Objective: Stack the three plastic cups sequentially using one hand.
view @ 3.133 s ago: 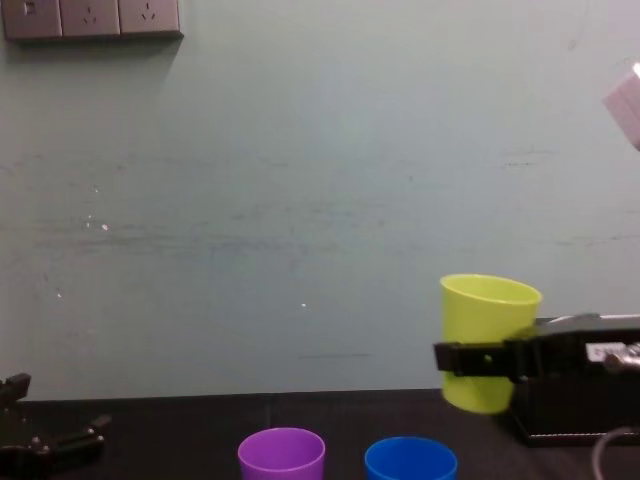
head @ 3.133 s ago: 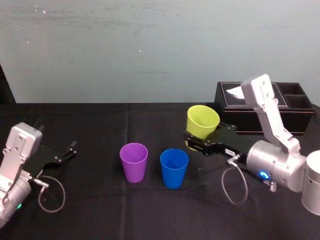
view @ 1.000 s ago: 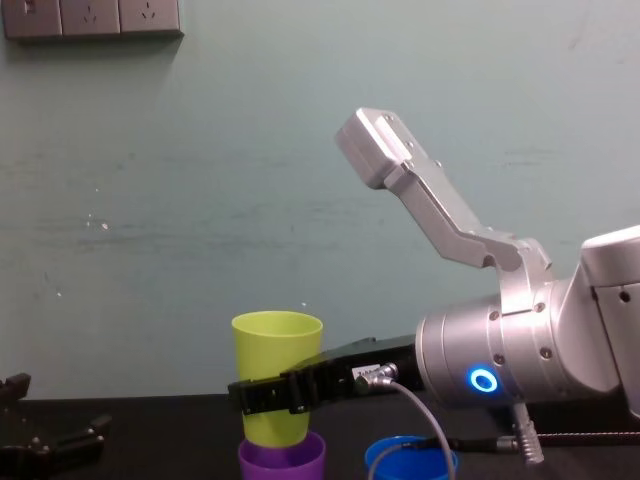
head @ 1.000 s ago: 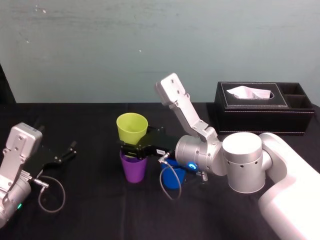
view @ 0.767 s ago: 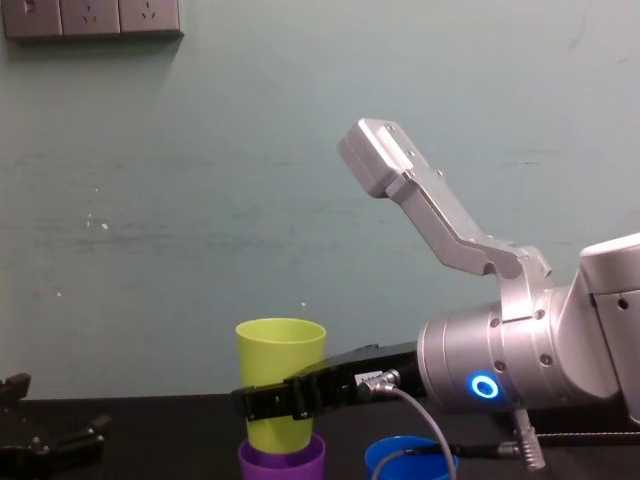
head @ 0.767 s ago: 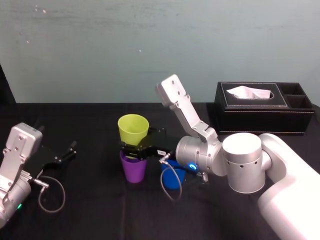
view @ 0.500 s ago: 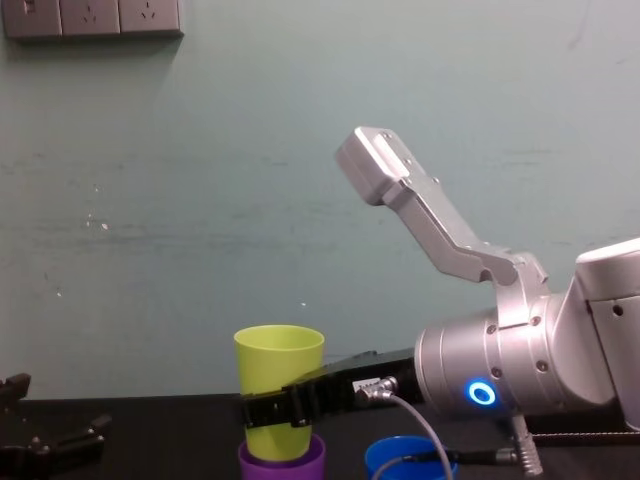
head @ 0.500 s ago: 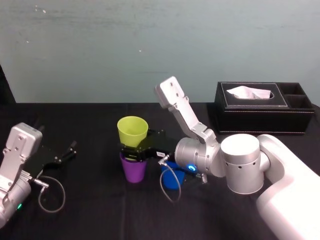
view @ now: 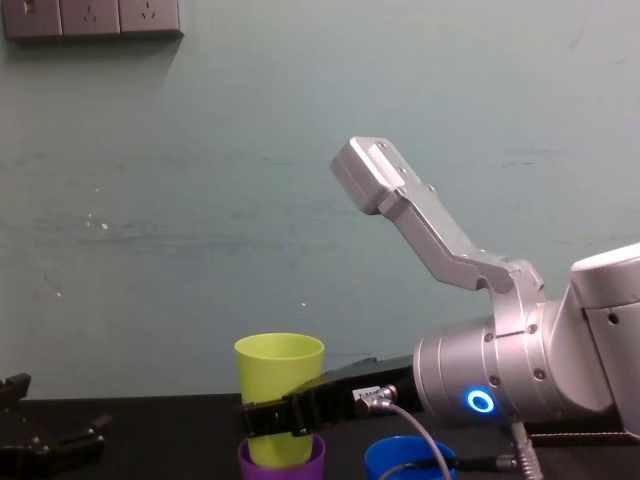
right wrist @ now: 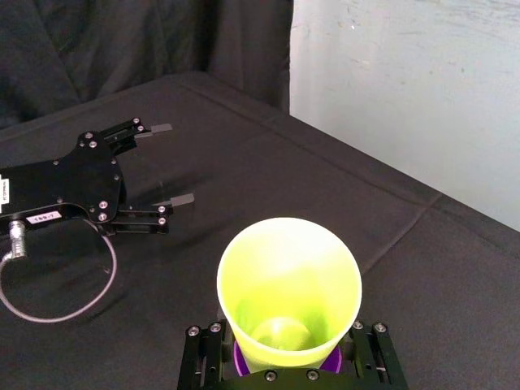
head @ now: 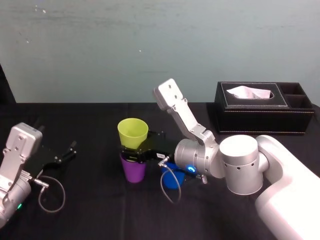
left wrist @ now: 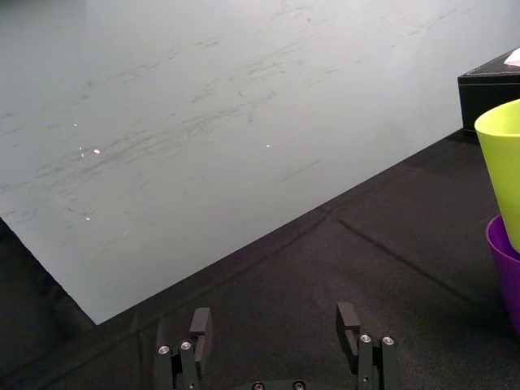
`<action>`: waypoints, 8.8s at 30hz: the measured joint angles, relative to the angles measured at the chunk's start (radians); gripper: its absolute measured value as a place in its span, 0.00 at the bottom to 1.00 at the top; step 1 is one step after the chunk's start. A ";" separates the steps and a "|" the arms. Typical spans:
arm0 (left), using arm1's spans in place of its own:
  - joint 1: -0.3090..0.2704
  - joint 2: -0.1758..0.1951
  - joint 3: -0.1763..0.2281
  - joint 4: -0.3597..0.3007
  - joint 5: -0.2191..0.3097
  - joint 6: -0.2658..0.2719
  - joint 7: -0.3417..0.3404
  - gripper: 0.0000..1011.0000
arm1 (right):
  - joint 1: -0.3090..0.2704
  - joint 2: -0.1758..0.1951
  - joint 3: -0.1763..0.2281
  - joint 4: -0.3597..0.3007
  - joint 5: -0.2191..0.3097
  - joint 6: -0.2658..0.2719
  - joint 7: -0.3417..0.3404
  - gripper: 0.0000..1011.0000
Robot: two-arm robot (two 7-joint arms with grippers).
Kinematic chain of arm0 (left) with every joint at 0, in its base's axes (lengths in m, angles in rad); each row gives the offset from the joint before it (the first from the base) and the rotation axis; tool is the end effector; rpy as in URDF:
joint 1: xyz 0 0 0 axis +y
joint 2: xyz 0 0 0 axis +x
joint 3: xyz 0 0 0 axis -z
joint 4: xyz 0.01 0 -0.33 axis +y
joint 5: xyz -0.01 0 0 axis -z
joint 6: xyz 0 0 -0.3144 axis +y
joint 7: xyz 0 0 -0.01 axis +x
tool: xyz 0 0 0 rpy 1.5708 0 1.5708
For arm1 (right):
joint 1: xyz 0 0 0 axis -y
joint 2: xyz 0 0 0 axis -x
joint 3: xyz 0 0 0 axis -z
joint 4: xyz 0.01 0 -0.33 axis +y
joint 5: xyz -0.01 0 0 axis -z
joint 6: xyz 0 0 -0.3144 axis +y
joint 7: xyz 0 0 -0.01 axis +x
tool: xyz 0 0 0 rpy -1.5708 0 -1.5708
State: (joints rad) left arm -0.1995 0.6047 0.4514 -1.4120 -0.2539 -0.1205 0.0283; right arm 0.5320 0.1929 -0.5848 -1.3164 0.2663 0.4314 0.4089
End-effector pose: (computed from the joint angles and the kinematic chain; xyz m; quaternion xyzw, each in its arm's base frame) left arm 0.3699 0.1039 -0.3356 0.1415 -0.1325 0.5799 0.7913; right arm 0.4579 0.0926 -0.2539 -0.1726 0.0485 -0.3409 0.9228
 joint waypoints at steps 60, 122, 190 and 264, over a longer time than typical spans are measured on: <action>0.000 0.000 0.000 0.000 0.000 0.000 0.000 0.99 | -0.029 -0.001 0.018 -0.028 -0.018 -0.022 -0.021 0.99; 0.000 0.000 0.000 0.000 0.000 0.000 0.000 0.99 | -0.490 0.089 0.259 -0.373 -0.080 0.005 -0.175 0.99; 0.000 0.000 0.000 0.000 0.000 0.000 0.000 0.99 | -0.382 -0.027 0.239 -0.145 -0.187 -0.128 -0.167 0.99; 0.000 0.000 0.000 0.000 0.000 0.000 0.000 0.99 | -0.262 0.032 0.241 -0.367 -0.101 0.110 -0.043 0.68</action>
State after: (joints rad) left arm -0.1995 0.6047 0.4514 -1.4120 -0.2539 -0.1205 0.0283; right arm 0.2697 0.2249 -0.3442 -1.6833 0.1655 0.5410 0.3658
